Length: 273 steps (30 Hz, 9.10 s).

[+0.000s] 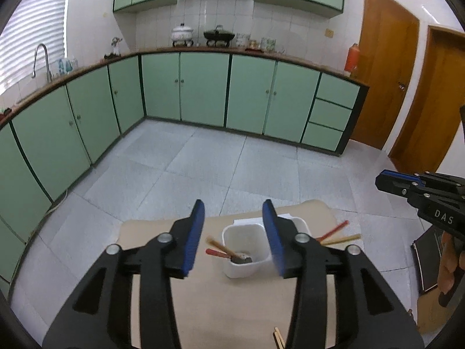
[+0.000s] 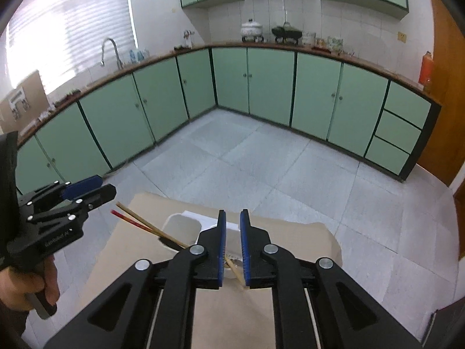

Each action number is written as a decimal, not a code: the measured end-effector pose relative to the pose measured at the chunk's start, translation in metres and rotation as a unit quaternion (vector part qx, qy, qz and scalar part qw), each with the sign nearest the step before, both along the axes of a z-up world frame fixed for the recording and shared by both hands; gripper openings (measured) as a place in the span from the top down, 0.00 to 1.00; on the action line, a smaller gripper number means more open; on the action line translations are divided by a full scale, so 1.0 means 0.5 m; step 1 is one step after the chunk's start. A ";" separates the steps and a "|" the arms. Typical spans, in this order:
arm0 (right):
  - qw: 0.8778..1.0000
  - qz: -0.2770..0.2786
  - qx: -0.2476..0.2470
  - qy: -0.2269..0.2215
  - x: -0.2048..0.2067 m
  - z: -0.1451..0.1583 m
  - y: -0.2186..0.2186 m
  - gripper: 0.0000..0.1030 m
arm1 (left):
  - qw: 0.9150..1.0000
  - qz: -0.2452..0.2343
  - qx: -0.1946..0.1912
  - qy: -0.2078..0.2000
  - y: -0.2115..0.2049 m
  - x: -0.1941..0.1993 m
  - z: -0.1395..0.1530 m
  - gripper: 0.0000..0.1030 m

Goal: Organize utensils
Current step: 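Lower both chopsticks into the white cup and open both tools, then withdraw both tools back toward the remaining chopsticks on the table, then grasp a red-orange chopstick with the right tool while the left tool grasps a black chopstick, then lift both chopsticks and carry them toward the white cup, then lower both chopsticks into the white cup and open both tools, then withdraw both tools back toward the last two chopsticks, then grasp the black chopstick with the right tool while the left tool grasps the red chopstick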

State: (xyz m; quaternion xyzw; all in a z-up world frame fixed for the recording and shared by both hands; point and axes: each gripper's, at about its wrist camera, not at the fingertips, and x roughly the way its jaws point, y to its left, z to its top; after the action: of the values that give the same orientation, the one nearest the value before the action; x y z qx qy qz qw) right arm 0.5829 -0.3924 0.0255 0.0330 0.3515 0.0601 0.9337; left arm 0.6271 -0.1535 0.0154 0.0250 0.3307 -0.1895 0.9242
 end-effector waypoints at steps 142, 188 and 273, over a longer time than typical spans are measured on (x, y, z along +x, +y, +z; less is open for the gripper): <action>0.999 -0.009 -0.008 -0.046 -0.616 -0.253 0.110 0.95 | 0.998 0.029 -0.042 0.020 0.183 -0.624 -0.278 0.94; 0.998 0.029 -0.055 -0.014 -0.157 0.200 0.148 0.95 | 0.998 -0.018 -0.011 -0.058 0.022 -0.197 0.211 0.94; 0.999 0.040 -0.005 0.023 -0.636 -0.564 0.190 0.72 | 0.998 0.040 -0.011 0.055 0.236 -0.559 -0.421 0.14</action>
State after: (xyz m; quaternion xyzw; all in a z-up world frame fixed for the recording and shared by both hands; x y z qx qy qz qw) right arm 0.2647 -0.2972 -0.2567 0.0163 0.3742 0.0946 0.9224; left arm 0.3476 -0.0353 -0.1949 -0.0091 0.3796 -0.1567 0.9117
